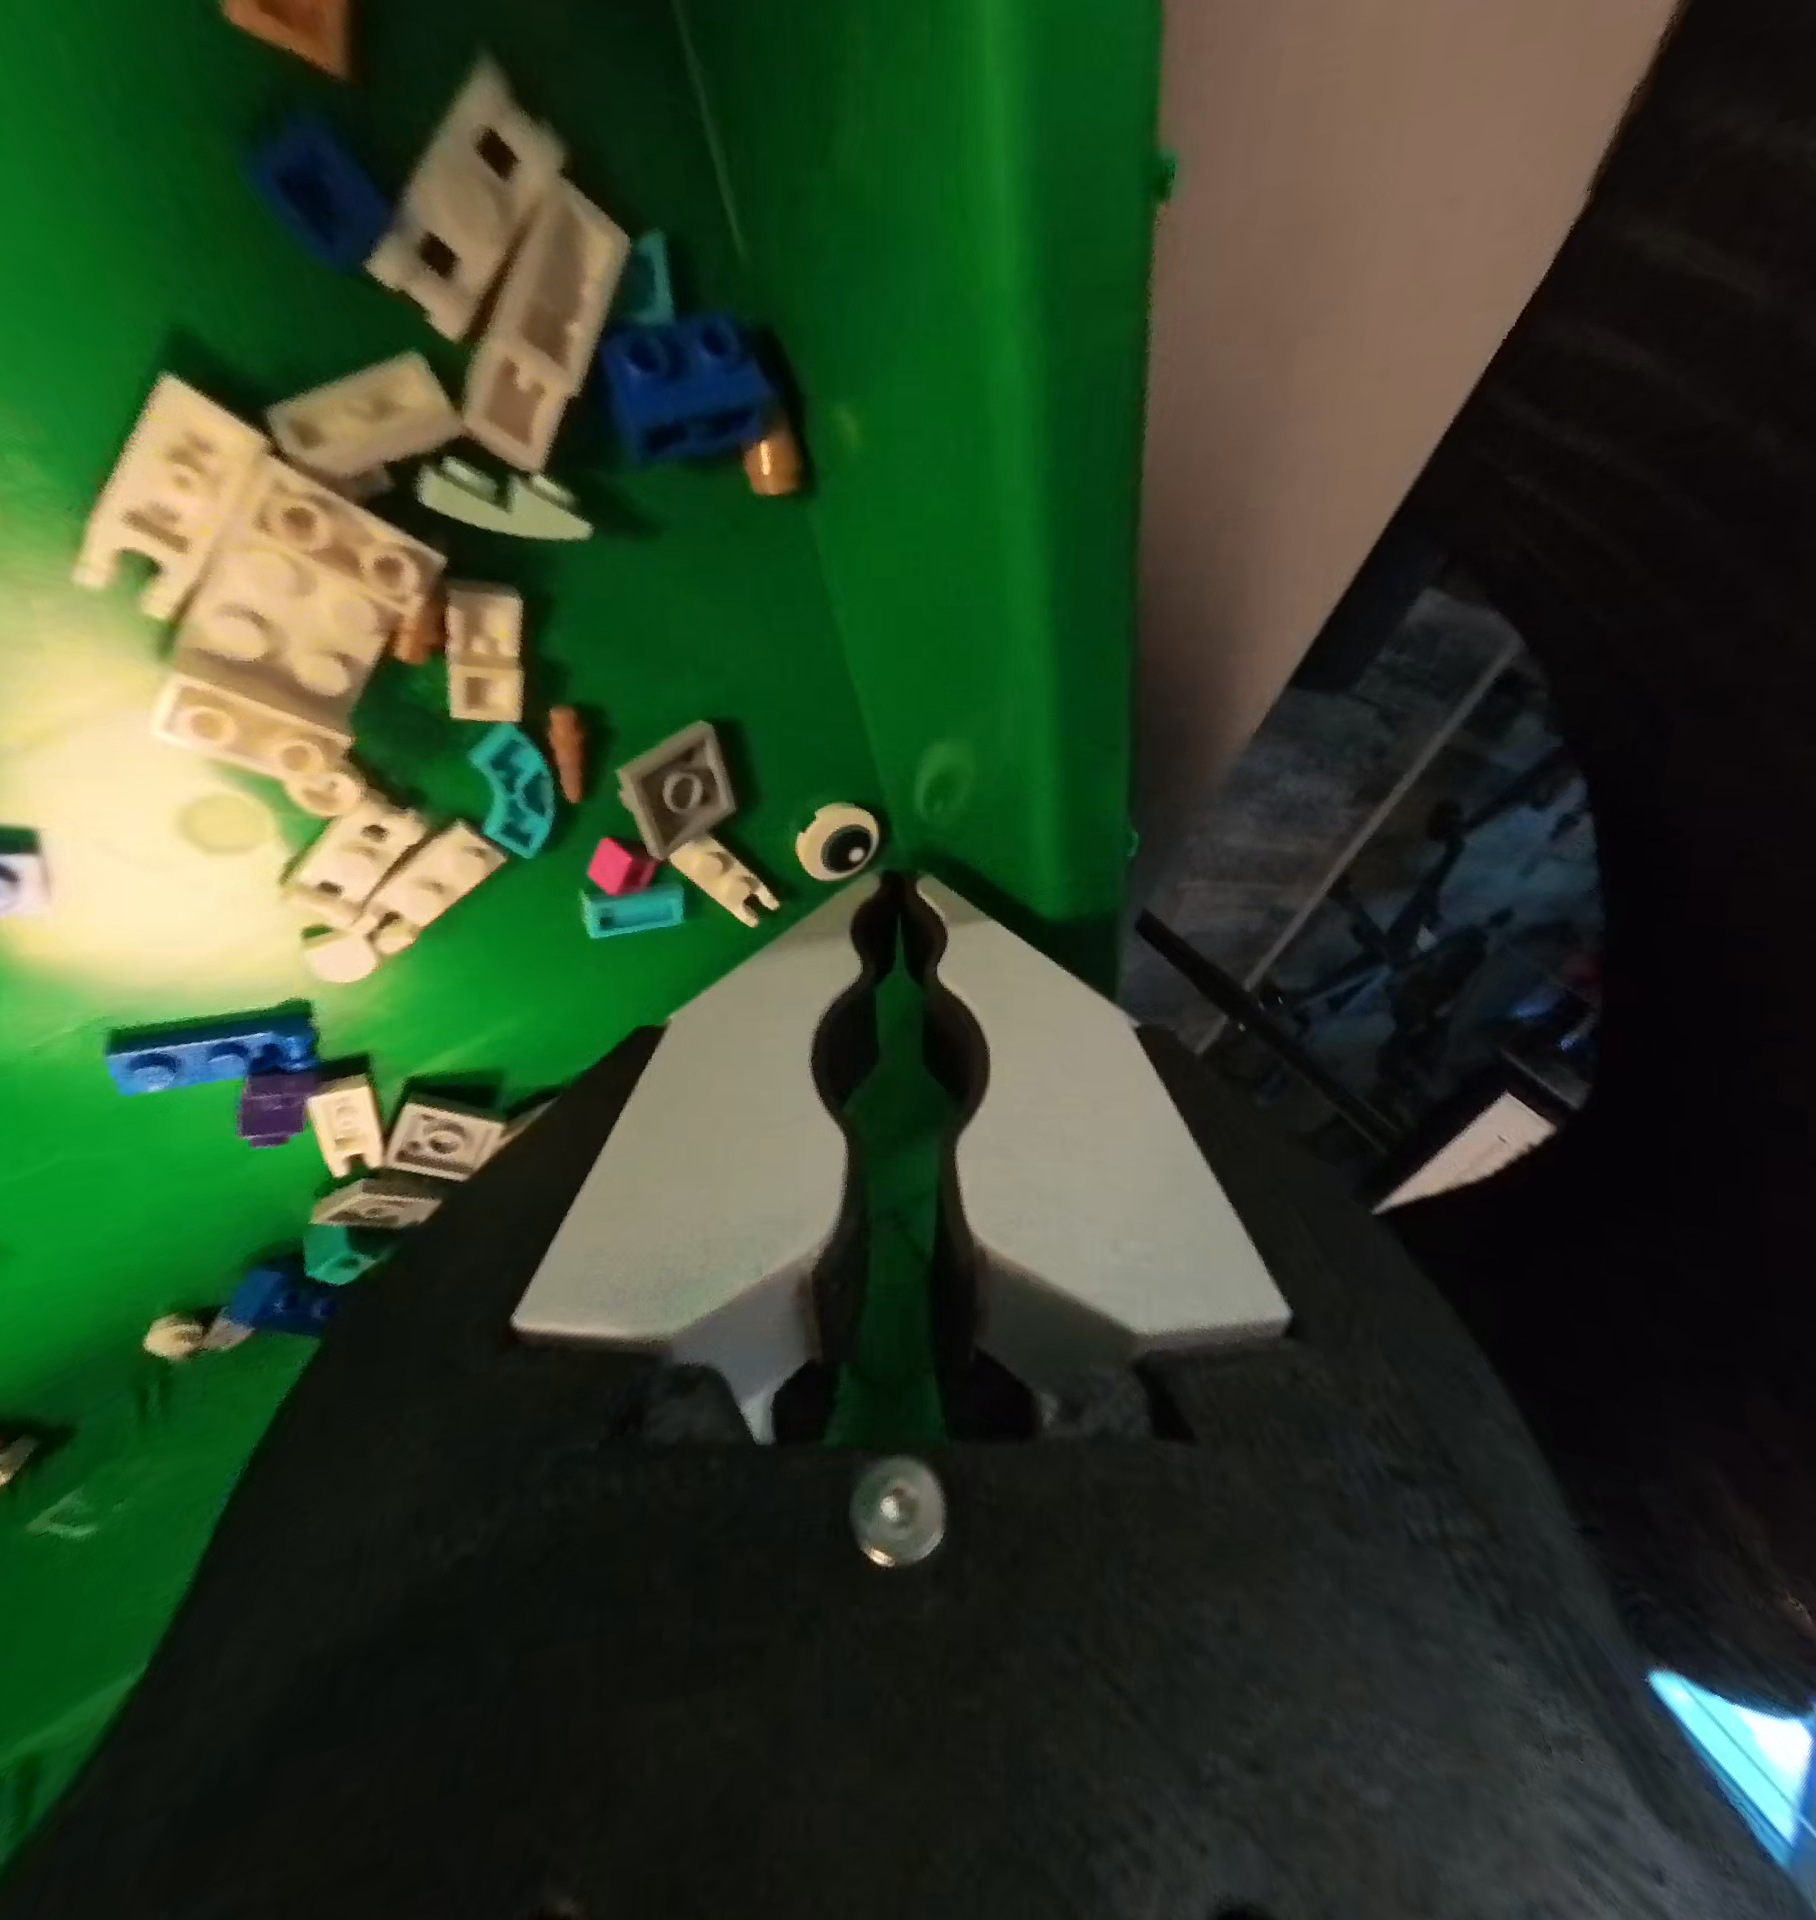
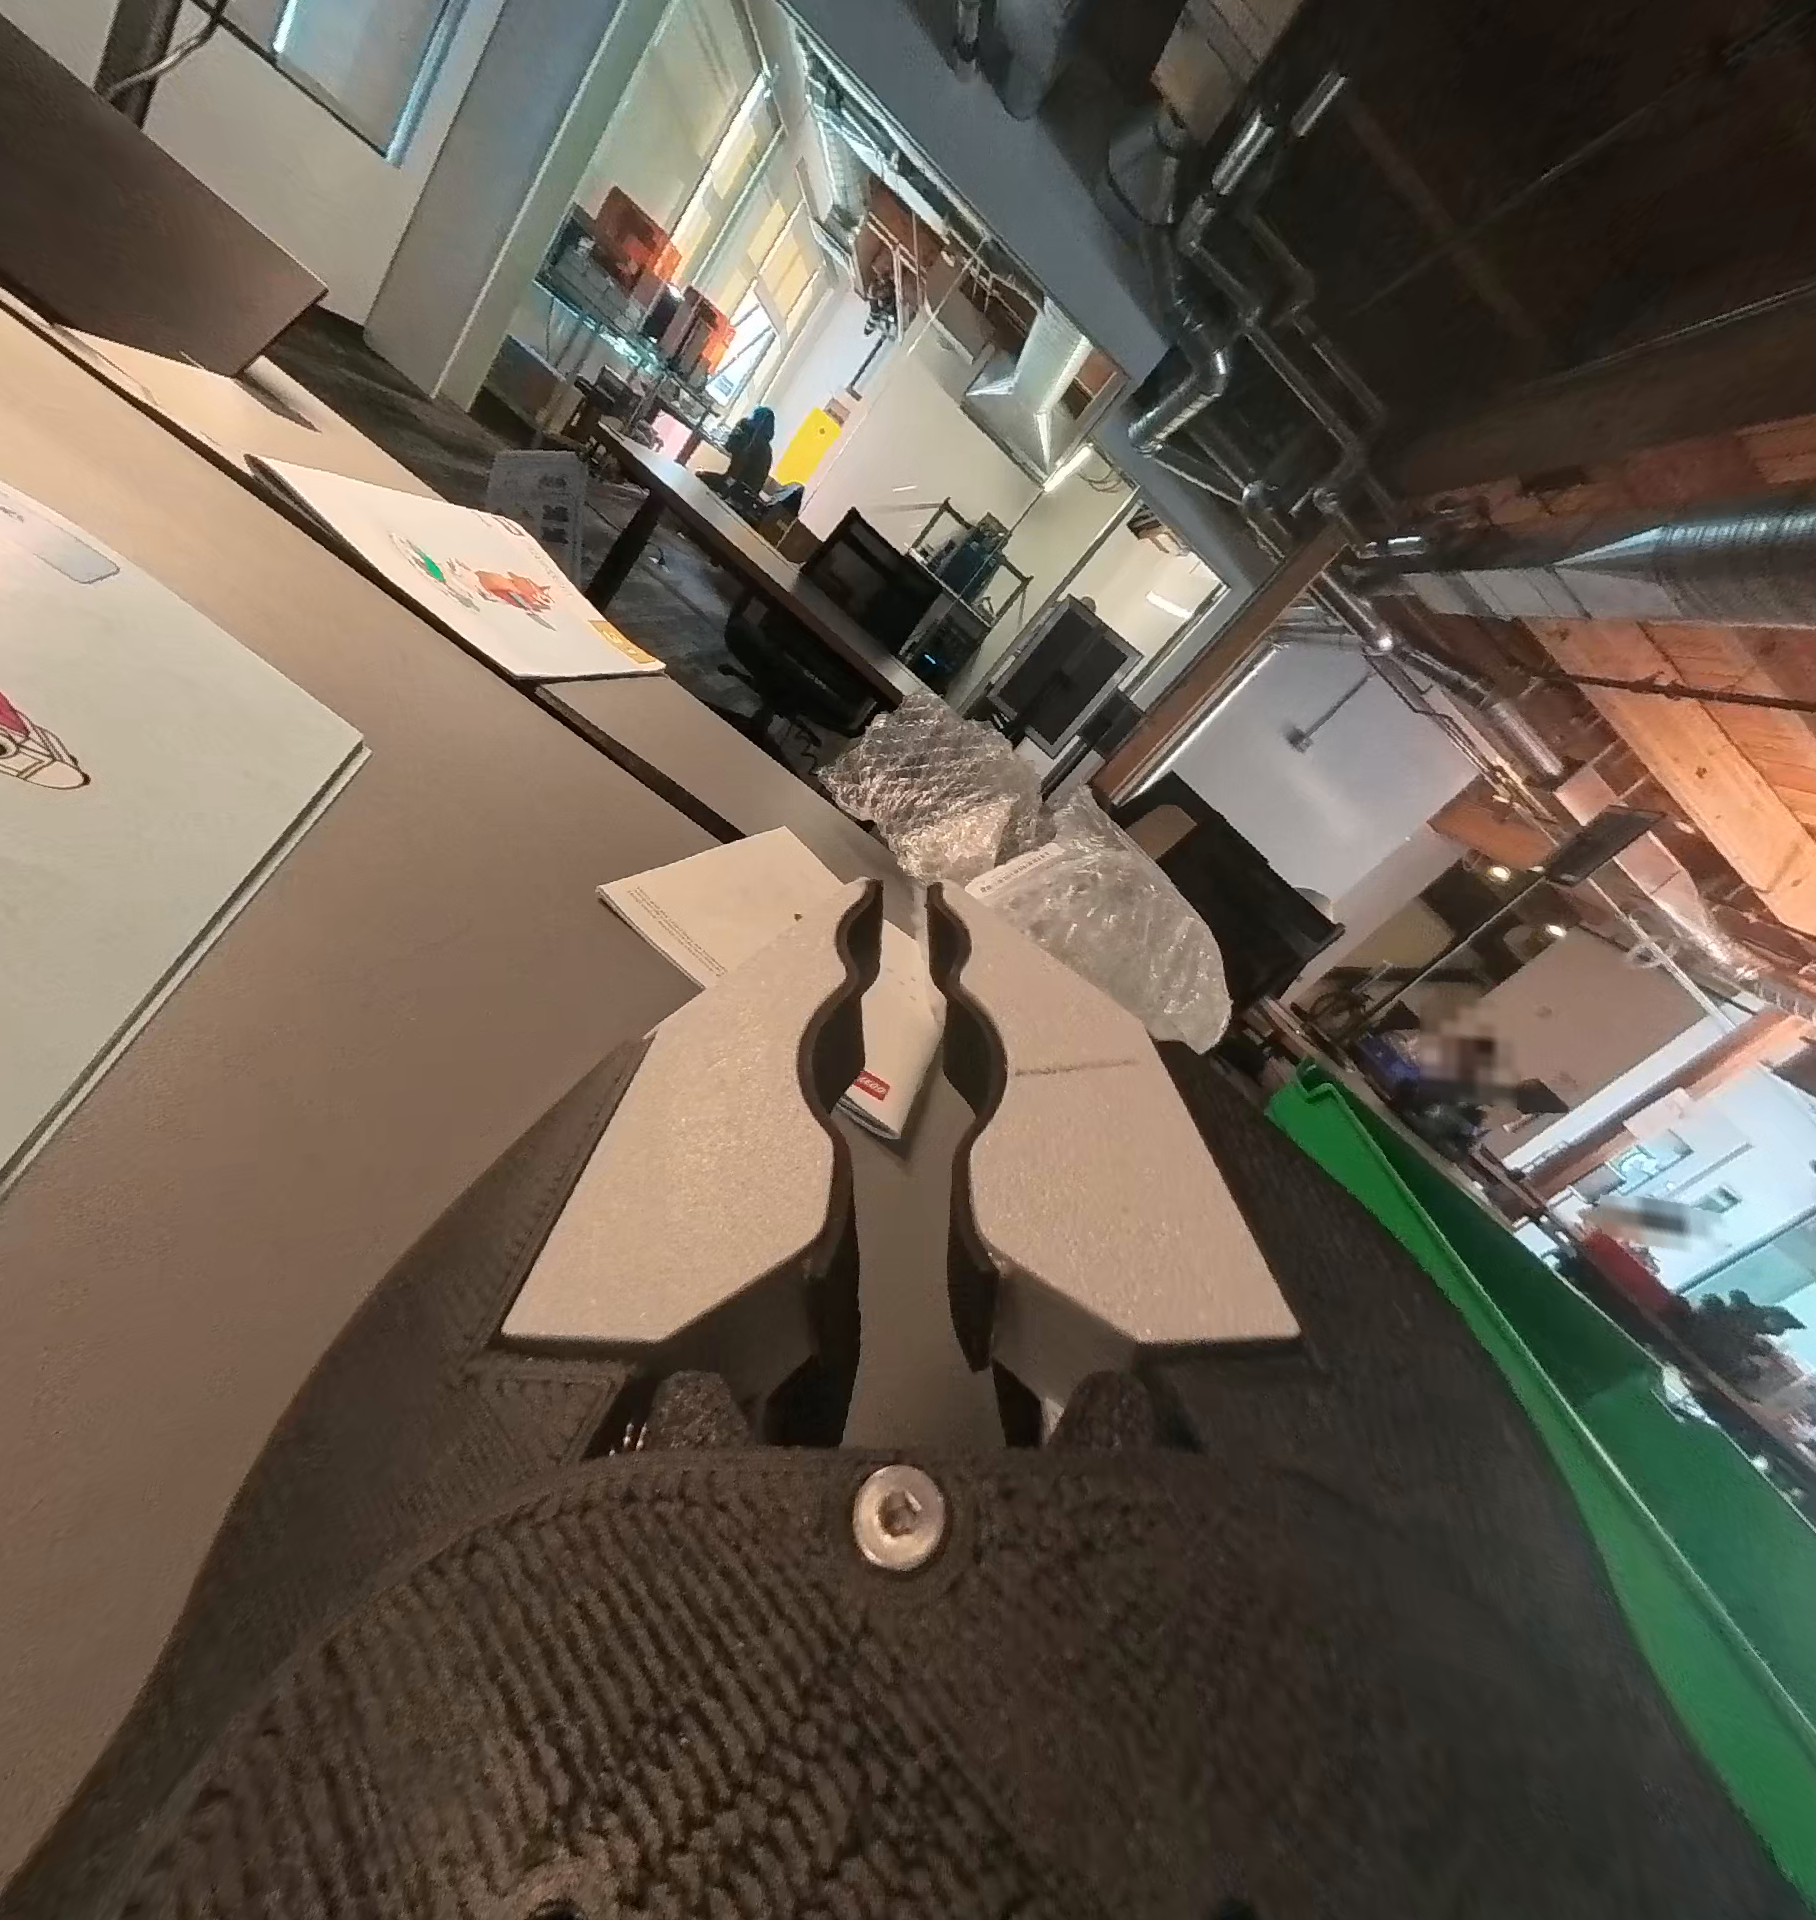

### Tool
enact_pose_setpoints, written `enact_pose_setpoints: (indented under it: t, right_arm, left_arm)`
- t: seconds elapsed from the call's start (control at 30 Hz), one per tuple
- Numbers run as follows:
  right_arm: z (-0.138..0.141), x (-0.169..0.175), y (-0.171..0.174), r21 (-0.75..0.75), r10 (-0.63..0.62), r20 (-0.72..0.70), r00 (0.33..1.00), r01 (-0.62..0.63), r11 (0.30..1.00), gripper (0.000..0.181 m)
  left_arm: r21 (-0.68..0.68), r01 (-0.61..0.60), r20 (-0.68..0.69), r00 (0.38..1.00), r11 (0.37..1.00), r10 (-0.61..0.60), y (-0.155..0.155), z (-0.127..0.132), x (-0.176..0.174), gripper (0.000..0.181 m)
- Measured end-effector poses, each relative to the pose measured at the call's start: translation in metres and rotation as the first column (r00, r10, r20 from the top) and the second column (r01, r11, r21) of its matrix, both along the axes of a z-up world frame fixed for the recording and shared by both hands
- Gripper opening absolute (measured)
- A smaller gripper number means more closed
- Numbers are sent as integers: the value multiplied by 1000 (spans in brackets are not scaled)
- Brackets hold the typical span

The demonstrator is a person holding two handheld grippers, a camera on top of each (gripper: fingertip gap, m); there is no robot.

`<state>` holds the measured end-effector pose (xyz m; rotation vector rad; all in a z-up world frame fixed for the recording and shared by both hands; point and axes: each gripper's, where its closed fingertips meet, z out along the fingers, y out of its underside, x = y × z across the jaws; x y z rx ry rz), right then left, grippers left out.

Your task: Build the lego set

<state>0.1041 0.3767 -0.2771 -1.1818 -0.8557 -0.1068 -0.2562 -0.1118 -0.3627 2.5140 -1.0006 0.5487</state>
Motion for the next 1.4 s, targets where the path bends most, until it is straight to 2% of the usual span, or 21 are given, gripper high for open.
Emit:
enact_pose_setpoints:
  t: [0.03,0.27,0.43,0.63,0.77,0.87,1.03,1.23,1.4]
  right_arm:
    - [0,1,1,-1,-7,-5,1000,7,1000,7]
    - [1,5,2,-3,-29,-16,999,29,1000,6]
    - [2,6,2,-3,-32,-18,999,32,999,6]
    - [2,6,1,-3,-28,-21,999,28,1000,6]
    - [2,5,1,-2,-22,-21,1000,22,1000,6]
    - [2,5,1,-2,-20,-23,1000,20,1000,6]
    - [2,5,1,-3,-16,-25,1000,16,1000,6]
    - [2,5,1,-2,-15,-24,1000,15,1000,6]
    - [2,5,0,-2,-14,-23,1000,14,1000,6]
  left_arm:
    - [-26,7,-3,1000,1000,-7,-4,-1,0,0]
    - [-12,-4,-34,999,1000,4,2,-10,0,0]
    - [164,-15,-76,997,986,28,24,-11,-9,0]
    - [223,-17,-40,999,975,27,23,-11,-10,0]
    - [312,-5,-66,997,950,27,32,-12,-11,0]
    - [339,-1,-56,998,941,21,35,-10,-7,13]
    - [358,48,-57,998,933,-30,33,-10,-6,19]
    - [415,190,-8,979,890,-205,31,-3,-3,23]
    - [451,192,34,972,872,-232,35,2,0,23]
